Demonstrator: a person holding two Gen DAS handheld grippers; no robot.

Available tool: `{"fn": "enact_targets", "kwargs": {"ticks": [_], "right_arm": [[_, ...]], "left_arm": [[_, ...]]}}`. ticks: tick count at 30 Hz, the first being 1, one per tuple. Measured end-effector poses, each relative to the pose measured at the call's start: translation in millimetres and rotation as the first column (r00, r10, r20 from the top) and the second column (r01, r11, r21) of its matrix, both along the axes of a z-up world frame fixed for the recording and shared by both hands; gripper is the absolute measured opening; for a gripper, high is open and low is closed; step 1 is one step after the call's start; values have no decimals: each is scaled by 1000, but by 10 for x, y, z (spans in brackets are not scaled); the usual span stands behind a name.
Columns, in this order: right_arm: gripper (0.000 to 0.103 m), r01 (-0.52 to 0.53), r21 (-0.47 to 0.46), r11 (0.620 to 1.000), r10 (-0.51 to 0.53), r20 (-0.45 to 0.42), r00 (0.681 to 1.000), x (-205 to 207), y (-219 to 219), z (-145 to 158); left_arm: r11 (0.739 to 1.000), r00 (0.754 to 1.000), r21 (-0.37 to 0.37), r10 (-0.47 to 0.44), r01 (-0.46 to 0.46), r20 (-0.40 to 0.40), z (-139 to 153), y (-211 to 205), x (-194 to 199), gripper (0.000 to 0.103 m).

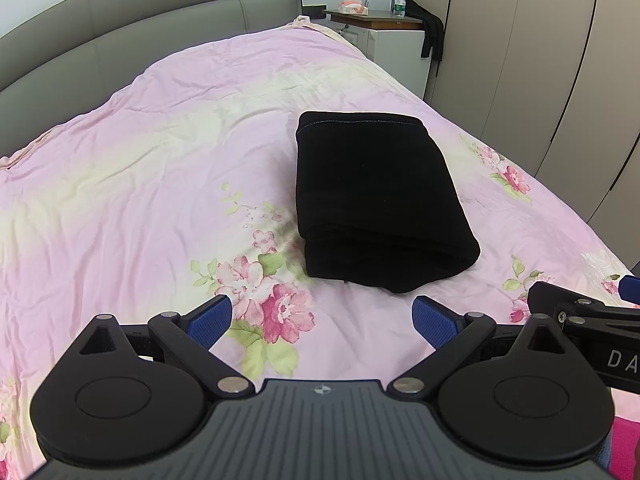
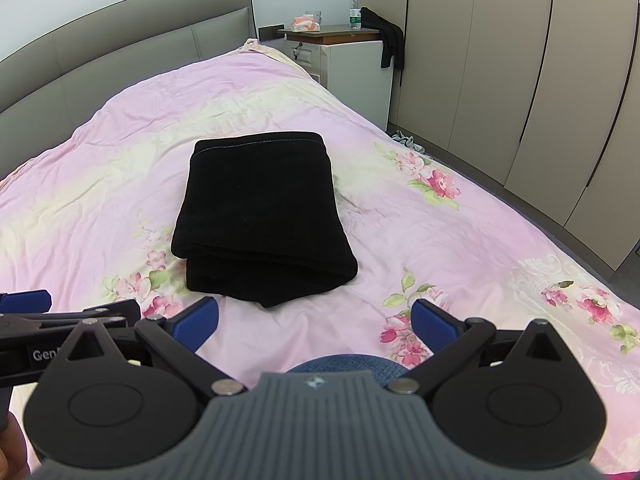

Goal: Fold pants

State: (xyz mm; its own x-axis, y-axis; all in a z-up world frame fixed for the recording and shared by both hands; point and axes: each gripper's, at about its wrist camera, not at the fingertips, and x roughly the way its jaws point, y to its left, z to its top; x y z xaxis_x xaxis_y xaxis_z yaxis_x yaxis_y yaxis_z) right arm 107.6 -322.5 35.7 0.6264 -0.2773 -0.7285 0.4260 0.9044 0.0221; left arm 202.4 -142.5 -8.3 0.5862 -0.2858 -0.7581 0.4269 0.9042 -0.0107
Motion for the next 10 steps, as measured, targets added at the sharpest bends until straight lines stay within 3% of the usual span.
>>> {"fn": "enact_targets", "kwargs": {"ticks": [10], "right_arm": [[98, -3, 0, 1000, 3, 2, 1000, -6, -1, -3]], "left_arm": [[1000, 1000, 0, 0, 0, 11, 3, 2, -17, 103]]}}
